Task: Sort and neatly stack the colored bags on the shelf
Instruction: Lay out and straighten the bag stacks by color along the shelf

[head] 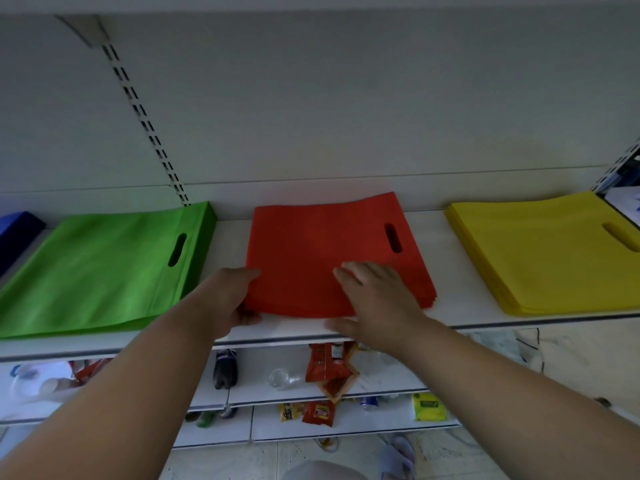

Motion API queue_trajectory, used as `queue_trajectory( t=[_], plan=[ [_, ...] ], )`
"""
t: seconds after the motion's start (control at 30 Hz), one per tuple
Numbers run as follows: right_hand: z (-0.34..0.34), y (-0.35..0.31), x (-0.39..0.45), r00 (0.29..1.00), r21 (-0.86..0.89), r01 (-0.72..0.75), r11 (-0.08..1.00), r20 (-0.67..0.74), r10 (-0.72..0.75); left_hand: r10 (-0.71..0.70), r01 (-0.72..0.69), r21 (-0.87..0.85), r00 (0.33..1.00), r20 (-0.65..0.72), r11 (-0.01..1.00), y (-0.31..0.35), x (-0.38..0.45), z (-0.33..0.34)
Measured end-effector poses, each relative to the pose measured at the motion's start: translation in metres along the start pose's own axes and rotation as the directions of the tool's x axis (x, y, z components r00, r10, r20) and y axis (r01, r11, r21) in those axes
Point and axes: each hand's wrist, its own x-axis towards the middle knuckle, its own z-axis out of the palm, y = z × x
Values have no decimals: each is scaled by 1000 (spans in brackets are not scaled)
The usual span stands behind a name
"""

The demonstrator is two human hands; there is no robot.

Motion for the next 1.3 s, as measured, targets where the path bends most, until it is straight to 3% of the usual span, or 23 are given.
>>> queue_trajectory(
  t=[0.27,0.4,0.57,0.67,0.77,0.9,1.1,1.2,1.3],
  plan=[
    [28,-40,28,986,24,-79,997,-147,82,57,-52,-147,998,35,988,15,-4,12],
    [27,-24,22,972,-30,-76,997,-227,67,43,-41,-194,999,7,980,11,-2,10],
    [19,24,-8,936,-86,-245,966,-279,213,28,-27,-208,1000,-2,978,2,3,2],
    [22,54,-32,890,17,-390,921,-250,381,13,-18,-119,999,-39,993,-6,12,0],
    [27,68,-41,850,320,-444,837,-145,506,10,-8,20,997,-83,1000,-11,15,2],
    [27,78,-42,881,530,-388,754,-27,472,31,-24,79,996,-89,997,-10,17,3],
    [18,94,-43,939,625,-263,735,-7,343,167,-162,96,984,-56,982,-32,16,-11],
    [15,93,-45,932,647,-245,723,-48,359,298,-287,251,955,-6,924,-43,4,-18],
    [13,92,-46,938,645,-240,726,-39,345,339,-353,423,934,111,835,-47,-5,-21]
  ],
)
